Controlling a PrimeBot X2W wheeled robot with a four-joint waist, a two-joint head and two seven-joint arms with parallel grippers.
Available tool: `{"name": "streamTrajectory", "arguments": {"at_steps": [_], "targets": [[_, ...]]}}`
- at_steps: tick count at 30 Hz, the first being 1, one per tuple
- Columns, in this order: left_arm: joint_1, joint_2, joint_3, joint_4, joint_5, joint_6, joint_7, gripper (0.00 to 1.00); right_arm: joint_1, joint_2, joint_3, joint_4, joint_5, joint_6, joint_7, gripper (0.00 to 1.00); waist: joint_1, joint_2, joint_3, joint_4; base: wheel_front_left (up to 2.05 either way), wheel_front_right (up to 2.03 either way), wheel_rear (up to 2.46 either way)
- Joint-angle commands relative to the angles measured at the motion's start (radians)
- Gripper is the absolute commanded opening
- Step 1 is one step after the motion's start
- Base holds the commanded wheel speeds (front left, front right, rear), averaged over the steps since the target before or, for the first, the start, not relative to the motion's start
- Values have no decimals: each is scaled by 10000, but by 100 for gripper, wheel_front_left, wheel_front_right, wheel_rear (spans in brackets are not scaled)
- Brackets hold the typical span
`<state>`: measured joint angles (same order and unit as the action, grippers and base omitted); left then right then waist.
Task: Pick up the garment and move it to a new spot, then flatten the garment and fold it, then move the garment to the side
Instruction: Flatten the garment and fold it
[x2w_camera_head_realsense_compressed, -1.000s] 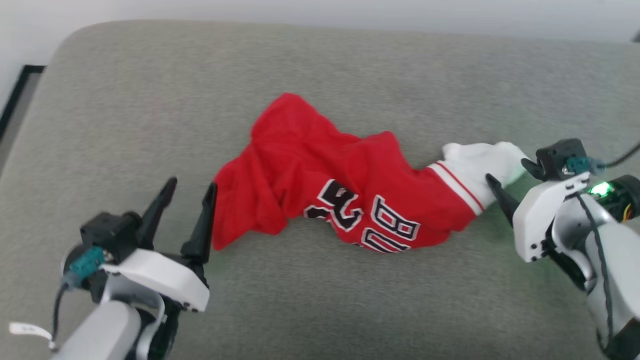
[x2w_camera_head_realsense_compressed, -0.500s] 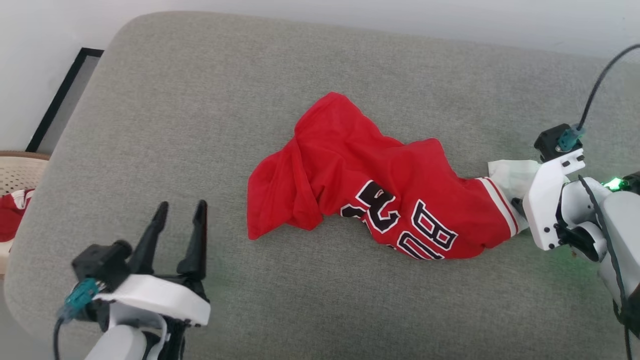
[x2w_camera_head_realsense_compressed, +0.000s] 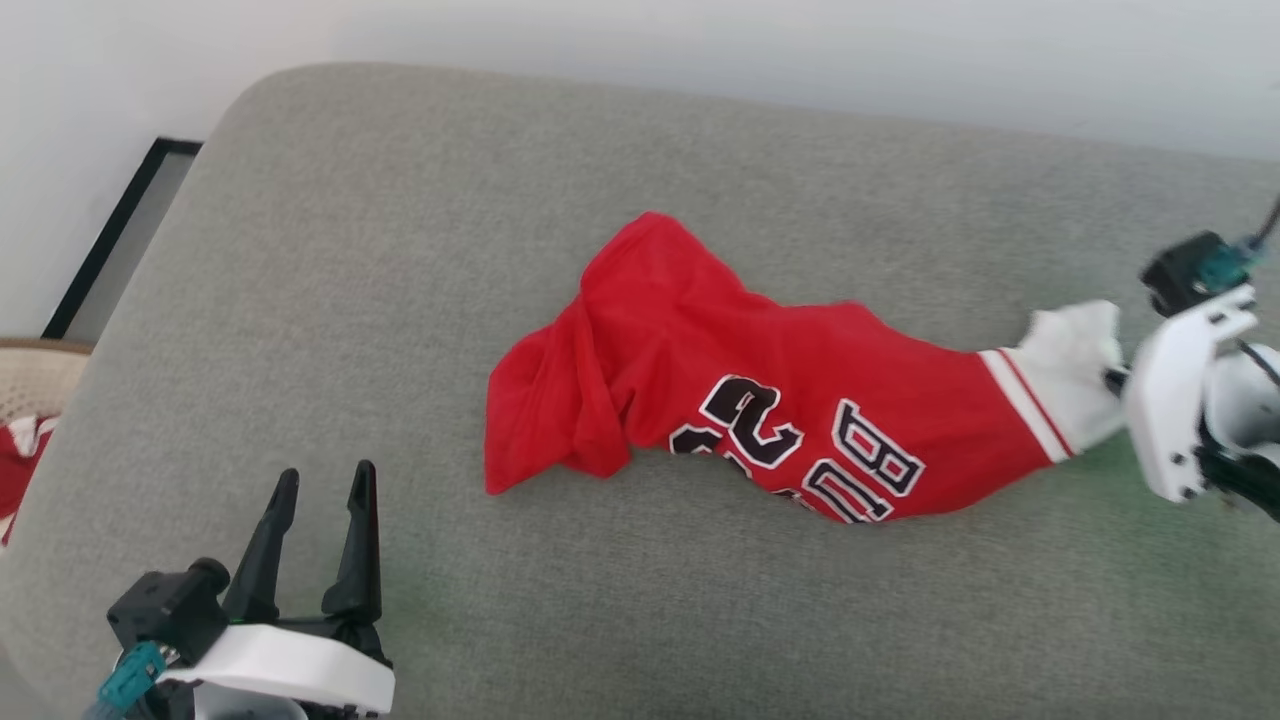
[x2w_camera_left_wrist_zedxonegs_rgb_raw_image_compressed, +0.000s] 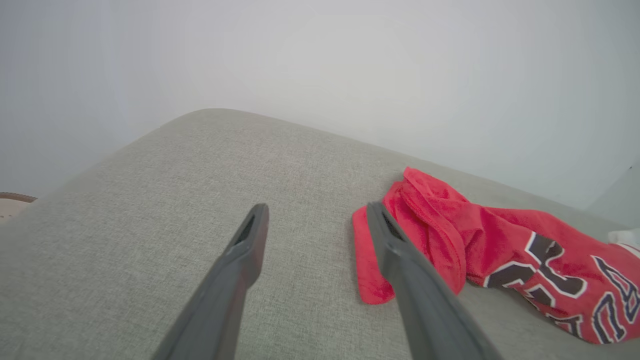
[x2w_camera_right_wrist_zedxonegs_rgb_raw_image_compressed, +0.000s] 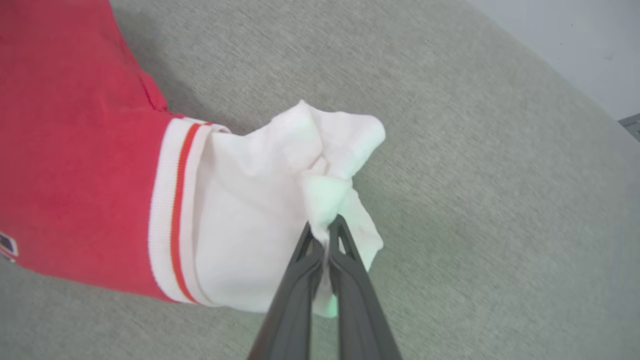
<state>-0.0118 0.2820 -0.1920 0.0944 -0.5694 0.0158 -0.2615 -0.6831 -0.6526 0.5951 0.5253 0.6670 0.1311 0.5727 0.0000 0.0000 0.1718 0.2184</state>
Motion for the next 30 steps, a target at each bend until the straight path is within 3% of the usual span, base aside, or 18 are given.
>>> {"name": "streamTrajectory", "arguments": {"at_steps": [1, 9, 19, 21, 22, 30], "targets": [[122, -43, 77, -17, 82, -93, -47, 100, 232, -175, -61, -110, 74, -6, 93, 0, 0, 0, -120, -133, 0, 0, 0], [368, -363, 428, 82, 526, -500, -48, 100, 2323, -986, -1699, -579, 589, -6, 1158, 0, 0, 0, -388, -347, 0, 0, 0], [354, -522, 600, 278, 670, -728, -49, 100, 4025, 252, -3190, 136, -6, -2, 1184, 0, 0, 0, -400, -380, 0, 0, 0], [333, -535, 639, 297, 682, -778, -49, 100, 4028, 435, -3348, 146, -186, -2, 1185, 45, 0, 0, -389, -410, 0, 0, 0], [335, -536, 656, 309, 693, -781, -49, 100, 4019, 493, -3396, 34, -285, 0, 1154, 100, 0, 0, -383, -432, 0, 0, 0], [371, -606, 778, 288, 768, -888, -49, 100, 4180, 337, -3825, -1285, -562, -2, 1340, 100, 0, 0, -375, -603, 0, 0, 0]]}}
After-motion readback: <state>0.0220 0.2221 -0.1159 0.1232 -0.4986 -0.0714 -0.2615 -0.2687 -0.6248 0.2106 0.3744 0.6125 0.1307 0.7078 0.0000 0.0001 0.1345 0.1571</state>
